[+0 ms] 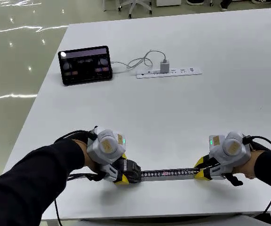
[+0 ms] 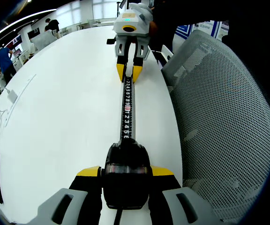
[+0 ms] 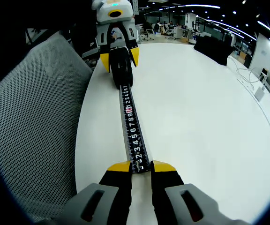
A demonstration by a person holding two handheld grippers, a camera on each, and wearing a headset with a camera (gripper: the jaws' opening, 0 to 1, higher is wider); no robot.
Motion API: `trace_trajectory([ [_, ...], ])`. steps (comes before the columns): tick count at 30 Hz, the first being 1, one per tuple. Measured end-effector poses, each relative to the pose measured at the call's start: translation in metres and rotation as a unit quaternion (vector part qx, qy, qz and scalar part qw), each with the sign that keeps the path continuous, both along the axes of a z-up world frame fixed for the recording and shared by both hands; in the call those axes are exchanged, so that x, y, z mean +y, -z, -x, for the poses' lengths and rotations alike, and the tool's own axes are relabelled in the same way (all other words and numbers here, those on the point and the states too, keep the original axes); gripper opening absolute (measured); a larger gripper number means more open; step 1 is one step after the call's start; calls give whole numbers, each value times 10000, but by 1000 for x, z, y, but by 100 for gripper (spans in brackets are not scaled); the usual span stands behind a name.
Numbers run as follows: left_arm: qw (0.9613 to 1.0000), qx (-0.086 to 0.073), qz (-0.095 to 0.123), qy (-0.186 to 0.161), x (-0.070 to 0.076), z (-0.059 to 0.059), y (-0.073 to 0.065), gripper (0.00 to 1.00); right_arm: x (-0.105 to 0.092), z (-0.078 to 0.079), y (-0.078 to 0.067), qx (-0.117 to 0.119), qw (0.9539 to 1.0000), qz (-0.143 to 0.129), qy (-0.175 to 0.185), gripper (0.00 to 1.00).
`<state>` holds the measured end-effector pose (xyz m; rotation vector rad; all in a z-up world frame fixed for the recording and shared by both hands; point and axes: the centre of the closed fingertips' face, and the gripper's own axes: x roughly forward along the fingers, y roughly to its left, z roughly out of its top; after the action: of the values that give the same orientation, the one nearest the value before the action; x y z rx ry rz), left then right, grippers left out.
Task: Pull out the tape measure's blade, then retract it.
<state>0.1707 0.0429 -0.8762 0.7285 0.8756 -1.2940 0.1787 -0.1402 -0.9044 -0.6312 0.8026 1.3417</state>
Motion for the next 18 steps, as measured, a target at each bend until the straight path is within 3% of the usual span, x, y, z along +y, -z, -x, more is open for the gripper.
trace_trajectory([
  [18, 10000, 15, -4, 4, 0, 0, 0, 34, -11, 1, -1, 26, 10000, 15, 82, 11],
])
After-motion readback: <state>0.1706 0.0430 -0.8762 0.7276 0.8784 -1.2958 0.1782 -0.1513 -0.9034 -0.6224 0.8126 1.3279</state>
